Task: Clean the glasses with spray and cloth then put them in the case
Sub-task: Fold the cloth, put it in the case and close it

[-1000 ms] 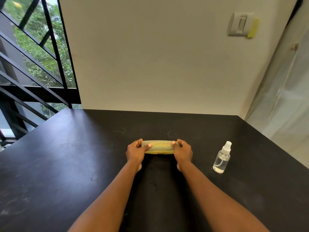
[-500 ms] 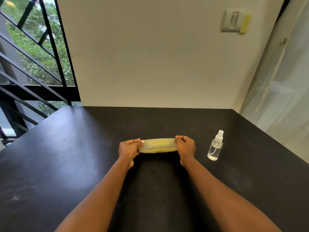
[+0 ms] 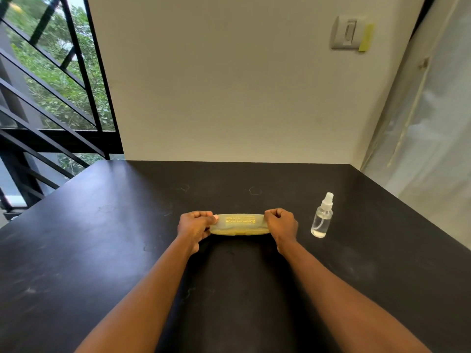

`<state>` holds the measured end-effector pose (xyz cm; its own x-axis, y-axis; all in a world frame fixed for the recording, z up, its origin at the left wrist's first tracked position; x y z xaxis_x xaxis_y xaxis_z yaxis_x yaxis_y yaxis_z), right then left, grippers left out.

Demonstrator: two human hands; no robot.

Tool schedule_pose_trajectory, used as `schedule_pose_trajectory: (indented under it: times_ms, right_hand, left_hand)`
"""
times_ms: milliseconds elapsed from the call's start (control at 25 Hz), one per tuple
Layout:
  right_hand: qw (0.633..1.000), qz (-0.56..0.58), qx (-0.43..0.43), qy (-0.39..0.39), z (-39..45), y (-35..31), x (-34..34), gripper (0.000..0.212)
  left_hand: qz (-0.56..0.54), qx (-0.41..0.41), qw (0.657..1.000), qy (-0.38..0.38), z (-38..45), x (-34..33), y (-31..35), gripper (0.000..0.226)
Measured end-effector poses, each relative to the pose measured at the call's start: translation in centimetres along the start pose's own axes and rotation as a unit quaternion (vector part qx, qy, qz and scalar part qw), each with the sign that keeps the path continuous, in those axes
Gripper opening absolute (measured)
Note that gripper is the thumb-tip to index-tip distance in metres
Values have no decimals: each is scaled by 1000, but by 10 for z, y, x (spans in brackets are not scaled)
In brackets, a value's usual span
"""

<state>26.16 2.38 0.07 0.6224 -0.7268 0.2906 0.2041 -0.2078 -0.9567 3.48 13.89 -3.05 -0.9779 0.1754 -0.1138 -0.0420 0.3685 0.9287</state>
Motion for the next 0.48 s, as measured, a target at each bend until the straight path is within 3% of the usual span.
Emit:
schedule_pose_trajectory:
  times_ms: [320,480]
  right_hand:
    - [1000,23,1,11,2,1,5,12]
    - [996,58,45,52,-2,-7,18,10]
  left_hand:
    - [5,12,1000,18,0,5,3,14]
    - [76,-38,990,114,-5,26,21,8]
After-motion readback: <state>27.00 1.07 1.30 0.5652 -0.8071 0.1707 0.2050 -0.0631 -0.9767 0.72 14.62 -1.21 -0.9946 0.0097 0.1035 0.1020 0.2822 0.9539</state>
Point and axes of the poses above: each hand's wrist, its own z-axis towards the middle knuckle, its own x-axis out of the back of the hand, y = z × x, the point moved 10 cm from there along z, towards the middle knuckle, and after that the axes turned 2 degrees about x, right-handed, at the moved point
